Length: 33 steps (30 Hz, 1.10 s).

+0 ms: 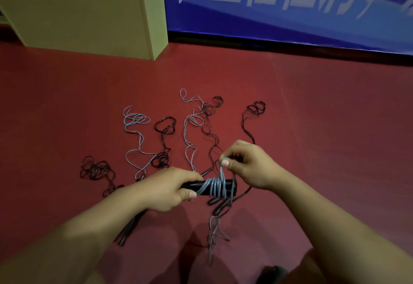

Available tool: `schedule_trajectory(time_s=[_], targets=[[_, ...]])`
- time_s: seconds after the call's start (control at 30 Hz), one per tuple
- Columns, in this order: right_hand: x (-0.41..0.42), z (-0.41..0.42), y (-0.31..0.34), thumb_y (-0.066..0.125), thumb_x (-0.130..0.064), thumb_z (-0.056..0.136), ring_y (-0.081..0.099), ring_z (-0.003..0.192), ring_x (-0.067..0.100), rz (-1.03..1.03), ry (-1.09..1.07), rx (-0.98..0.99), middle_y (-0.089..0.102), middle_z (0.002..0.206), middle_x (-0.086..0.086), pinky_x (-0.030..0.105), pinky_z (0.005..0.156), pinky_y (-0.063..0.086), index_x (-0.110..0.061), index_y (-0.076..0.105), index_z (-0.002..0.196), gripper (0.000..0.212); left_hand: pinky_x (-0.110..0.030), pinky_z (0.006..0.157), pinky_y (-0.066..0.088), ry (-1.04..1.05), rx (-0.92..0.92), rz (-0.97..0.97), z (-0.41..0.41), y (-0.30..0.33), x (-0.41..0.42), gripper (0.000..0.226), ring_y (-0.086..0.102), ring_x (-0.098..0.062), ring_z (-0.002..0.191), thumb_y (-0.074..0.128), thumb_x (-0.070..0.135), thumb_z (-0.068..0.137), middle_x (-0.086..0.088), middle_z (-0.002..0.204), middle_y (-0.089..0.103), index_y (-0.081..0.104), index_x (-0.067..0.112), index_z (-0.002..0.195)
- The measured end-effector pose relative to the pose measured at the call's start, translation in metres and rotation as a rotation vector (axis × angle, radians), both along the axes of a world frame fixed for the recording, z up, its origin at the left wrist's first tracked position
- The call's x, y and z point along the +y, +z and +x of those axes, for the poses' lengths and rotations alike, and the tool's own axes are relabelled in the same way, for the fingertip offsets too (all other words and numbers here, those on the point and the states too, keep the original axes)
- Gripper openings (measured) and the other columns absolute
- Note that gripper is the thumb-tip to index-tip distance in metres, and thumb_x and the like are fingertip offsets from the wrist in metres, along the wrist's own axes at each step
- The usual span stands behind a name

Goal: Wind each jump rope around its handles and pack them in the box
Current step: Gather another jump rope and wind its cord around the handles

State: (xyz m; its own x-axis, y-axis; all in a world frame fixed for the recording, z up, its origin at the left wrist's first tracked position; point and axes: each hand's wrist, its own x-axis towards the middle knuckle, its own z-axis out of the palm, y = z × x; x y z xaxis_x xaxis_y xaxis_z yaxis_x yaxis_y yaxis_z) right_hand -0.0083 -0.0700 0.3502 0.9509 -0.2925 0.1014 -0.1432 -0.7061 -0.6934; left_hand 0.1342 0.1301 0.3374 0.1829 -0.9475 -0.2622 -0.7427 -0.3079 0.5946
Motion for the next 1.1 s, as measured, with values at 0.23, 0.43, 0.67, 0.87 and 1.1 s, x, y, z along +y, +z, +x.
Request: schedule_trajectory(time_s=[0.23,0.43,0.67,0.87,1.1], targets=[[-0.005,0.002,0.004,0.068,-0.022,0.09,0.053,0.082,-0.003,-0.114,0.026,-0.016,0.052,0.091,-0.013,0.008,0.071,0.038,-0.02,0.073,0.094,0.007,-0.021,0.068,0.046,0.008,0.226,0.054,0.005,0.004,0.005,0.009,0.057,-0.005,0.07,0.058,0.015,0.096,0.004,0.082,0.068,0.062,0.02,0.103],[-0.002,0.008,0.008,0.067,-0.024,0.091,0.052,0.085,0.0,-0.134,0.048,-0.052,0.05,0.094,-0.014,0.008,0.073,0.038,-0.02,0.073,0.096,0.009,-0.016,0.074,0.044,0.0,0.444,0.099,0.01,0.01,0.011,0.021,0.06,-0.004,0.076,0.056,0.01,0.098,0.006,0.081,0.065,0.057,0.003,0.117],[0.009,0.009,0.004,0.063,-0.028,0.093,0.056,0.088,0.01,-0.078,0.081,-0.047,0.056,0.095,-0.005,0.017,0.078,0.042,-0.02,0.07,0.093,0.011,-0.027,0.072,0.045,-0.077,0.62,0.103,0.008,0.015,0.014,0.013,0.059,-0.01,0.078,0.056,0.011,0.098,0.002,0.081,0.064,0.063,0.021,0.102],[0.023,0.011,0.005,0.06,-0.022,0.096,0.05,0.062,0.012,0.415,0.012,0.126,0.057,0.069,0.001,0.026,0.059,0.042,-0.019,0.061,0.077,0.019,-0.019,0.066,0.045,-0.08,0.805,0.024,0.005,0.013,0.015,0.013,0.057,-0.01,0.076,0.055,0.011,0.097,-0.002,0.083,0.062,0.062,0.019,0.103],[0.037,0.02,0.008,0.039,0.015,0.088,0.062,0.07,0.021,0.718,-0.153,0.095,0.065,0.081,0.006,0.04,0.063,0.053,-0.016,0.061,0.097,0.039,-0.024,0.066,0.046,0.072,0.908,-0.154,0.001,0.007,0.008,0.027,0.059,-0.014,0.076,0.059,0.022,0.09,-0.001,0.084,0.064,0.058,0.016,0.117]])
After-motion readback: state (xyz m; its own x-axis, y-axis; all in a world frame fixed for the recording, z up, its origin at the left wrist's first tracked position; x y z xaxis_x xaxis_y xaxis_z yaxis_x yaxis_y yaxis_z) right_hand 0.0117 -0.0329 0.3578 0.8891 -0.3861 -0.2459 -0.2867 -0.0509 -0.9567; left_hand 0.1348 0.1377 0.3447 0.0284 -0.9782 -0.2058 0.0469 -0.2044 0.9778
